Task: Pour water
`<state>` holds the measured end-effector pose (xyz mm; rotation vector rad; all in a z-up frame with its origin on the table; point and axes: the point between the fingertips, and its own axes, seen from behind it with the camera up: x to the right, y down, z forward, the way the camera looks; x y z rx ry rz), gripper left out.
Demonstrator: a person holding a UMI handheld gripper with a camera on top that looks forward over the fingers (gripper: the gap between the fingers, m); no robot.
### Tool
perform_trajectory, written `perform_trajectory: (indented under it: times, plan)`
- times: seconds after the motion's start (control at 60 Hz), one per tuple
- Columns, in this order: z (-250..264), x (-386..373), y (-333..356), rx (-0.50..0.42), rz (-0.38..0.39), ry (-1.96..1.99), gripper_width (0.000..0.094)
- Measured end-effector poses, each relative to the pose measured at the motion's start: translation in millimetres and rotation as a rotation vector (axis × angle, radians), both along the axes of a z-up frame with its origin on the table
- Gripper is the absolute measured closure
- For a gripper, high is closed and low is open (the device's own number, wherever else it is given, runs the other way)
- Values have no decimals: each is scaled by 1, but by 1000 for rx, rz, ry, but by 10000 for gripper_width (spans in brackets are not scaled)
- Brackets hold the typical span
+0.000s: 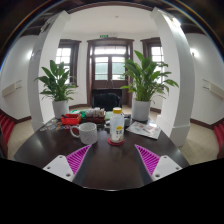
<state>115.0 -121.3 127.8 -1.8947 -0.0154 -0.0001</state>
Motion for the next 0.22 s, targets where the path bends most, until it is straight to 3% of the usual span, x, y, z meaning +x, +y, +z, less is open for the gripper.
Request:
perform_trajectory:
  times: [0.217]
  plan:
    - [26,7,-11,59,-29,-4,90]
